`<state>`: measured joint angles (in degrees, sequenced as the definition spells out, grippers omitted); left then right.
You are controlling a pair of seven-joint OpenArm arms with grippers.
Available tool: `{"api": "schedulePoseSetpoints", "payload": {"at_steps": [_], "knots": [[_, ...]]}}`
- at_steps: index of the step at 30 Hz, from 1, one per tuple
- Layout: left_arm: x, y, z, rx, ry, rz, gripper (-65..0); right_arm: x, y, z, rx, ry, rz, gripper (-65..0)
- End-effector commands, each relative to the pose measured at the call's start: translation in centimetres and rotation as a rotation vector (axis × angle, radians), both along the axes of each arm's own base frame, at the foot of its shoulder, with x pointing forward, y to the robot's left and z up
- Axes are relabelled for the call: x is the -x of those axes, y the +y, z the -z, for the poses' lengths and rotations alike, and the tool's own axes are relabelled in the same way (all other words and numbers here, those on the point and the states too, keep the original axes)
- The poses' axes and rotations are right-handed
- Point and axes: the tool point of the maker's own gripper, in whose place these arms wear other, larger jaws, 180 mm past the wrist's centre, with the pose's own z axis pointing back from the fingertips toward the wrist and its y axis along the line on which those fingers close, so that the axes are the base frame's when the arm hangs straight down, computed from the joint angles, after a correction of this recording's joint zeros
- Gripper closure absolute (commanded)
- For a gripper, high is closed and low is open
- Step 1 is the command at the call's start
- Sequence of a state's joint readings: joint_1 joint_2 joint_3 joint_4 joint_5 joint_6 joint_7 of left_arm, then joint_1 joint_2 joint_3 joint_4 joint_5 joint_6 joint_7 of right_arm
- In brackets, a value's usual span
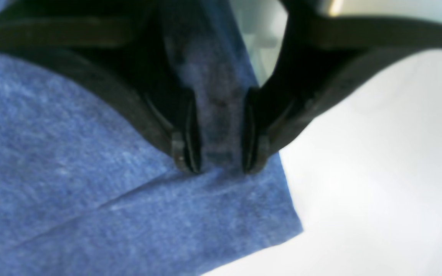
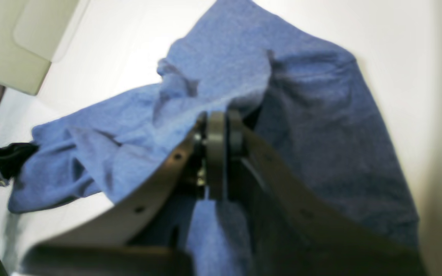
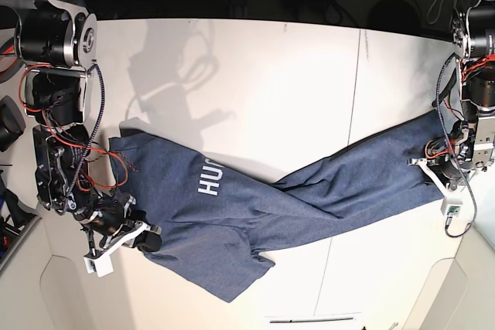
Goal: Layout the t-shirt on the table in an organized manner, then fold the t-shirt properly
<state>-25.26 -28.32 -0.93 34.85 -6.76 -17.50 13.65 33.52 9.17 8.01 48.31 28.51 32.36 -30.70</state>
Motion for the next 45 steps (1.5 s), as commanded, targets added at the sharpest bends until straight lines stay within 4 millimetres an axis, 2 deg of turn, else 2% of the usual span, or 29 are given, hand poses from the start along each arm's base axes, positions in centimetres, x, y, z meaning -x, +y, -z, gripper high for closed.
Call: {"api": "schedulePoseSetpoints", "payload": {"at_steps": [1,3,9,13,15,17,19,31,38,40,44,45], "knots": [[-1.6,0.8,-2.3,-0.010,-0.070,0.005,-26.3,-1.7,-0.2,-2.9,-0.018,-0.082,0.010,0.0],[-2.1,0.9,-2.9,-0.018,-0.101,0.006,-26.9,-1.7,-0.2,-2.9,-0.018,-0.082,0.010,0.0],[-2.3,3.8,-4.5,-0.090,-0.138,-0.094,-26.9,-1.7,-0.2,-2.9,-0.016,-0.080,0.009,0.0],[-2.0,4.7,-4.9,-0.018,-0.167,-0.178,-27.0,-1.7,-0.3,-2.9,-0.013,-0.080,0.009,0.0],[-2.1,4.1,-4.8,0.100,-0.181,-0.199,-26.9,-1.6,-0.2,-2.8,-0.013,-0.078,0.009,0.0],[-2.2,2.7,-4.8,0.231,-0.186,-0.175,-26.9,-1.6,-0.2,-2.8,-0.013,-0.078,0.009,0.0],[-2.2,2.0,-4.9,0.300,-0.190,-0.164,-26.9,-1.6,-0.3,-2.8,-0.012,-0.078,0.009,0.0],[-1.3,3.0,-3.9,0.225,-0.142,-0.182,-26.9,-1.5,-0.3,-2.4,0.010,-0.070,0.003,0.0],[0.3,2.0,-1.4,0.253,-0.083,-0.191,-26.8,-1.5,-0.4,-2.4,0.012,-0.070,0.003,0.0],[0.6,1.7,-0.7,0.264,-0.073,-0.197,-23.4,-1.5,-0.4,-2.4,0.012,-0.070,0.003,0.0],[-0.2,1.7,-1.5,0.258,-0.141,-0.191,-2.2,-1.5,-0.4,-2.4,0.013,-0.070,0.002,0.0],[-0.6,1.8,-2.0,0.255,-0.165,-0.188,0.0,-1.5,-0.4,-2.4,0.013,-0.069,0.003,0.0]]}}
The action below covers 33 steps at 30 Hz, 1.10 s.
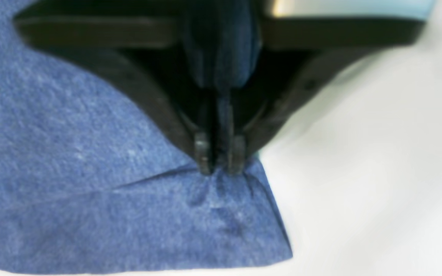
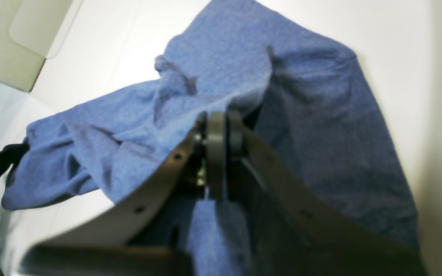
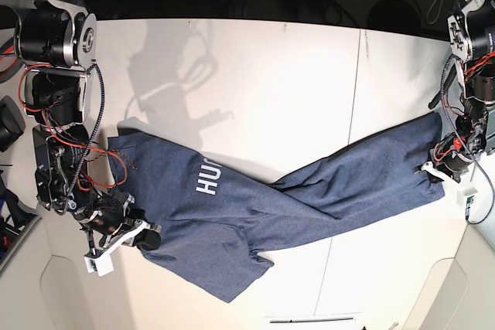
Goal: Layout the t-shirt on the table in an organized manner, then fold the t-shirt properly
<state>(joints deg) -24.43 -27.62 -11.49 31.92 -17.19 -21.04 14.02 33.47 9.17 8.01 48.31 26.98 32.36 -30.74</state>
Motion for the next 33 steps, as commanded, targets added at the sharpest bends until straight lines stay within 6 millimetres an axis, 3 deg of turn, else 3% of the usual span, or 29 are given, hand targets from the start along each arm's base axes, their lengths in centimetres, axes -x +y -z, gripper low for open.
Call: {"api": "schedulePoseSetpoints", "payload": {"at_steps": [1,11,15,19,23,26,33], "knots": [[-1.7,1.0,-2.7,-0.024,-0.084,-0.005,0.0,-1.6,-0.2,-2.7,-0.012,-0.076,0.008,0.0],[-5.6,0.2,-10.0,-0.100,-0.266,0.062,0.0,-1.8,-0.3,-2.9,-0.015,-0.087,0.013,0.0],[-6.8,-0.1,-12.5,-0.112,-0.323,0.075,0.0,-2.7,-1.5,-3.4,0.042,-0.142,0.066,0.0],[-7.4,-0.5,-13.0,-0.120,-0.319,0.094,0.0,-3.0,-2.1,-3.2,0.084,-0.142,0.084,0.0],[-7.5,-1.5,-12.2,-0.154,-0.284,0.144,0.0,-2.9,-2.1,-3.2,0.083,-0.141,0.084,0.0],[-7.5,-2.3,-11.5,-0.193,-0.251,0.188,-5.4,-2.9,-2.1,-3.2,0.083,-0.141,0.084,0.0],[-7.4,-1.3,-11.0,-0.259,-0.217,0.136,-7.6,-2.9,-2.1,-3.1,0.083,-0.139,0.083,0.0]]}}
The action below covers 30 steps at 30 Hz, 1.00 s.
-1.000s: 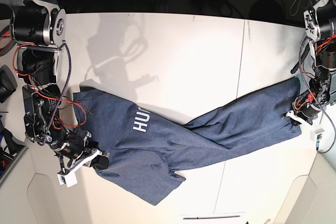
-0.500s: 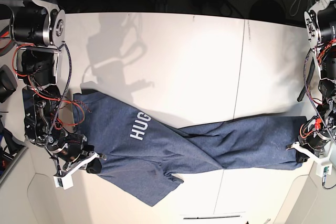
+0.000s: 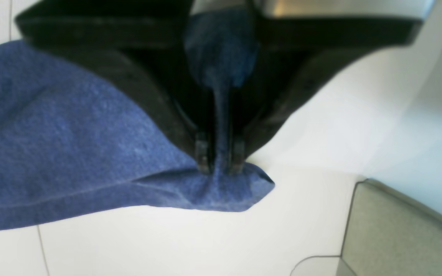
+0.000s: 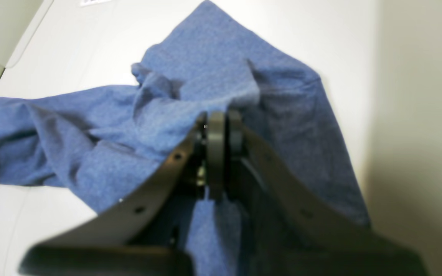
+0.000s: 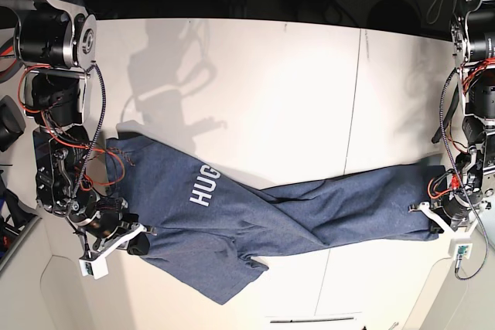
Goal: Layout the t-shirt on the table in an organized manner, then fold the t-shirt properly
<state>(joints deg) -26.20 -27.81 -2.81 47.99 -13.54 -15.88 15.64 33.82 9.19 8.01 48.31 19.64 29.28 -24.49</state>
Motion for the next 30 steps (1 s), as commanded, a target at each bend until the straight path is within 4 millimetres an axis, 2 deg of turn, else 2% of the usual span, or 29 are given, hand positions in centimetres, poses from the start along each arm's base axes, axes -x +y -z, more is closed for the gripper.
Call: {"api": "schedulePoseSetpoints", "payload": {"at_steps": [1,11,15,18,21,24,30], "knots": [[-1.19,1.08,-2.72,-0.019,-0.068,-0.010,-7.6,-1.65,-0.25,-2.90,-0.015,-0.083,0.011,0.0],[-1.12,1.20,-2.61,-0.044,-0.058,-0.004,-7.9,-1.65,-0.25,-2.91,-0.015,-0.083,0.010,0.0],[-1.10,1.19,-2.56,-0.044,-0.056,-0.004,-17.7,-1.65,-0.25,-2.91,-0.015,-0.083,0.010,0.0],[-1.11,1.19,-2.57,-0.043,-0.057,-0.004,-17.8,-1.65,-0.25,-2.91,-0.015,-0.083,0.010,0.0],[-1.11,1.19,-2.58,-0.043,-0.057,-0.004,-14.5,-1.65,-0.25,-2.91,-0.015,-0.083,0.010,0.0],[-0.97,1.18,-2.38,-0.043,-0.054,-0.004,-1.5,-1.65,-0.25,-2.91,-0.015,-0.083,0.010,0.0],[-1.26,1.09,-3.03,-0.046,-0.099,0.002,0.0,-1.70,-0.28,-2.98,-0.017,-0.086,0.012,0.0]]}}
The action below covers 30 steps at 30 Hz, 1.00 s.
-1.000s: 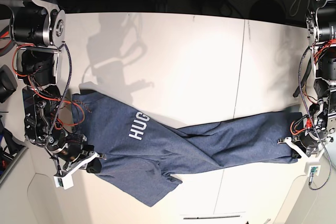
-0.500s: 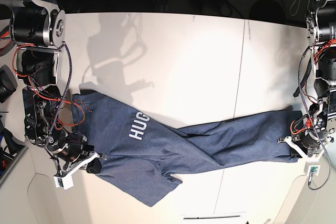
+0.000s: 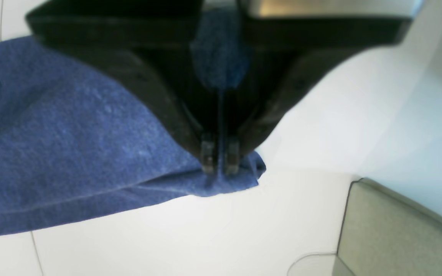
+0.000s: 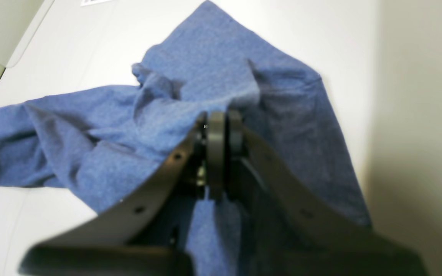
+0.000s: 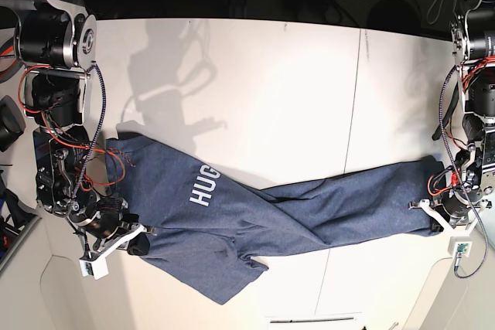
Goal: Layout the t-shirt on the table in an organized manner, then fold the t-shirt properly
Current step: 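Lift the shirt with both grippers and drag it across the table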
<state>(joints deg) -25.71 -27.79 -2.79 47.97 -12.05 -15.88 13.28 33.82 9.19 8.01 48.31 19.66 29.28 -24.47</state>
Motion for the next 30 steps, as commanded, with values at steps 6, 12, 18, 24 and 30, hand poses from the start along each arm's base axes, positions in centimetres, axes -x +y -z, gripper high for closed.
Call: {"api": "schedulePoseSetpoints", "payload": {"at_steps": [6,12,18,24,30], "knots": [[-3.7,0.9,-7.0,0.007,-0.197,-0.011,0.0,-3.7,-0.7,-6.4,-0.020,-0.181,0.029,0.0],[-6.4,0.9,-12.6,0.029,-0.312,-0.015,0.0,-6.9,-0.8,-12.8,-0.003,-0.300,0.026,0.0],[-7.3,1.5,-15.6,0.061,-0.371,-0.029,0.0,-9.0,-0.7,-18.4,0.004,-0.384,0.017,0.0],[-6.4,2.1,-15.2,0.192,-0.311,0.008,0.0,-7.9,-0.3,-18.5,-0.104,-0.318,-0.055,0.0],[-3.5,-0.9,-14.0,0.506,-0.227,0.211,0.0,-4.2,-0.9,-17.5,-0.133,-0.268,-0.122,0.0]]}}
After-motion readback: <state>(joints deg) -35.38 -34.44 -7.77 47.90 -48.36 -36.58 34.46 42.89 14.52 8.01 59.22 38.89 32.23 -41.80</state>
